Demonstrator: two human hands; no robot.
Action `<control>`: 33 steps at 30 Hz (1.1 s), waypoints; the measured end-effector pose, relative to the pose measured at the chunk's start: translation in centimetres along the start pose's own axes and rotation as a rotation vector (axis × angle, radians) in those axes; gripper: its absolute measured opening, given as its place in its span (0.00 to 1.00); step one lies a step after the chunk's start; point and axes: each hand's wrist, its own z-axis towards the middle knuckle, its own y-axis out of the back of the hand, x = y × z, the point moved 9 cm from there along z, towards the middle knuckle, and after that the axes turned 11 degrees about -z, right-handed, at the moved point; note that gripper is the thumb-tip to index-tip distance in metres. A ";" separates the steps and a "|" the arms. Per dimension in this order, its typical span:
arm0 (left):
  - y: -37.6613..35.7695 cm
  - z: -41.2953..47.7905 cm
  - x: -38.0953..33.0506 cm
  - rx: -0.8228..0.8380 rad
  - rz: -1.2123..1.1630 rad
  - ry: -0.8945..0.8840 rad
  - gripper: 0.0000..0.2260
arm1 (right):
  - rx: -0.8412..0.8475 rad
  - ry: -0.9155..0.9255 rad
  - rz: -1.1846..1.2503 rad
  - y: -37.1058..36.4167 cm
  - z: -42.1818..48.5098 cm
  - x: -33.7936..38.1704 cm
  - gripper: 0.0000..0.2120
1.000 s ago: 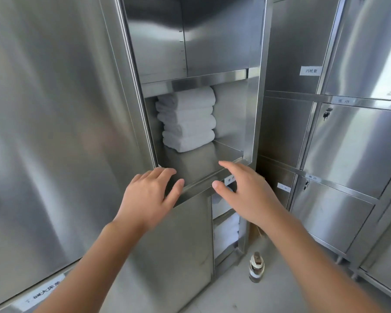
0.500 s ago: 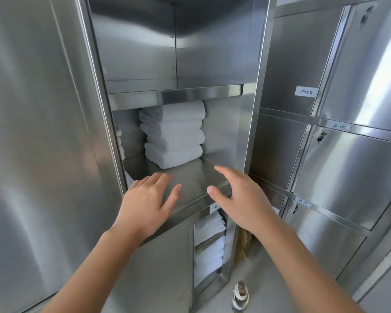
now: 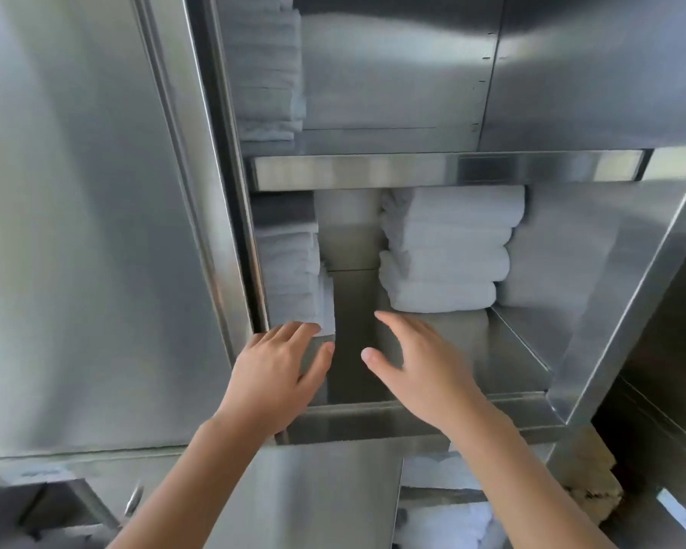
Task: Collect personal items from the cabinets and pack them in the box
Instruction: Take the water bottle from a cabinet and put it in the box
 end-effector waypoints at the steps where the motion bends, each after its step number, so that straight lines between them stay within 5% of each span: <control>1: 0.1 -0.3 -0.2 -0.010 0.030 0.032 0.23 | 0.013 0.038 0.017 0.0 0.6 0.1 0.29; 11: 4.9 -4.6 1.3 -0.098 0.303 0.324 0.24 | 0.061 0.351 0.148 -0.8 2.5 4.3 0.30; 26: 1.9 -2.0 -3.8 -0.132 0.289 0.238 0.20 | 0.034 0.292 0.157 2.1 2.6 -1.6 0.29; 33: 3.6 -3.9 0.6 -0.239 0.138 0.411 0.19 | 0.063 0.275 0.191 0.7 2.2 -1.6 0.29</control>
